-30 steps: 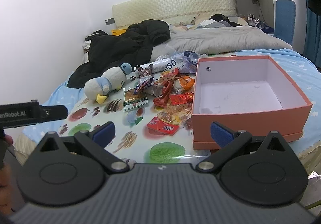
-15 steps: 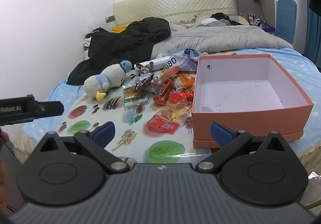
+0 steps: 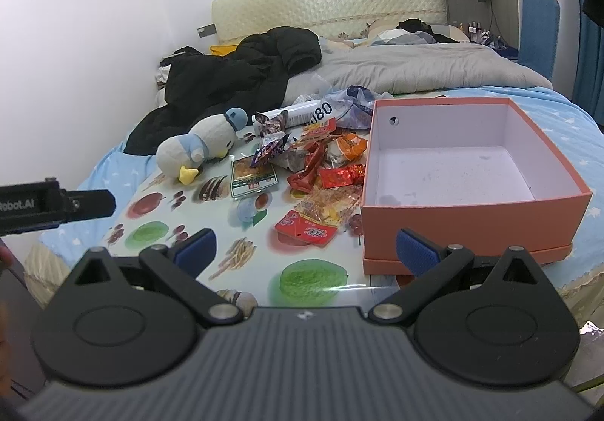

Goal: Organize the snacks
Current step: 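Move both tools toward the snack pile beside the pink box, then close the right gripper on the yellow bread packet while the left gripper closes on the blue bag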

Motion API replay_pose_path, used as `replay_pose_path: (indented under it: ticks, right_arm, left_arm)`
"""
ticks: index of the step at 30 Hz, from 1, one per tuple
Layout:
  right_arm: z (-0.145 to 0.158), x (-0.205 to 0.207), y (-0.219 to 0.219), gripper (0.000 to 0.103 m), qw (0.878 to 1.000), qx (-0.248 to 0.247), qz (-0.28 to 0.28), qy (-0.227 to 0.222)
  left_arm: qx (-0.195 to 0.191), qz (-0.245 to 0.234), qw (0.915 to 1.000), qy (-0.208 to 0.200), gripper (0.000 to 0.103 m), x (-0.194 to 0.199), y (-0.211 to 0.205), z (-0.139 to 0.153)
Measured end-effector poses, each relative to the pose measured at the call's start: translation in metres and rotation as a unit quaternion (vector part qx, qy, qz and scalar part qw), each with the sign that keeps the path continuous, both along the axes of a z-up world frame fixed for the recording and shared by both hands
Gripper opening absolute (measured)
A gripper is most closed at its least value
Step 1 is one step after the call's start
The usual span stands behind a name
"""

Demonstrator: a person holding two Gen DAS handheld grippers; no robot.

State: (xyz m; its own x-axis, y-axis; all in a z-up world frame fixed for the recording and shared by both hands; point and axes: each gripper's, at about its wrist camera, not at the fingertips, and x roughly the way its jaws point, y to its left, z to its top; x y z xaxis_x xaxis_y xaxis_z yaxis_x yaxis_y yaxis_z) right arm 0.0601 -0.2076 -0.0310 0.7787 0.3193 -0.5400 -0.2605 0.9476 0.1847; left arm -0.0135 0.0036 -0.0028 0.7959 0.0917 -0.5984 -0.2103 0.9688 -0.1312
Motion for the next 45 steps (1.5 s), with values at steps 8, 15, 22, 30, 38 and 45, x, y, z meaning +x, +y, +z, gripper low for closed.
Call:
replay_pose_path:
  ticks: [8,15,22,30,38,45]
  right_arm:
    - [0.000,0.001,0.001,0.103,1.000,-0.001,0.001,0.002]
    - [0.000,0.001,0.002,0.103,1.000,0.001,0.005,0.008]
    - [-0.006,0.007,0.005,0.103,1.000,-0.006,0.005,0.017]
    - [-0.026,0.024,0.008,0.103,0.999,-0.016,0.001,0.044]
    - [-0.048,0.041,0.027,0.103,0.999,-0.043,0.023,0.024]
    - [-0.070,0.059,0.058,0.083,0.997,-0.042,0.070,0.009]
  left_arm:
    - [0.000,0.000,1.0000,0.002,0.102,0.000,0.000,-0.002]
    - [-0.003,0.002,0.9999,0.010,0.102,0.003,-0.001,-0.008]
    - [-0.009,-0.003,0.9999,0.012,0.102,0.013,-0.004,-0.010]
    - [-0.003,-0.011,0.9997,0.022,0.102,0.050,-0.004,-0.026]
    - [-0.059,-0.028,0.9967,0.048,0.102,0.109,0.025,-0.073]
    - [-0.127,-0.029,0.9892,0.067,0.101,0.159,0.060,-0.110]
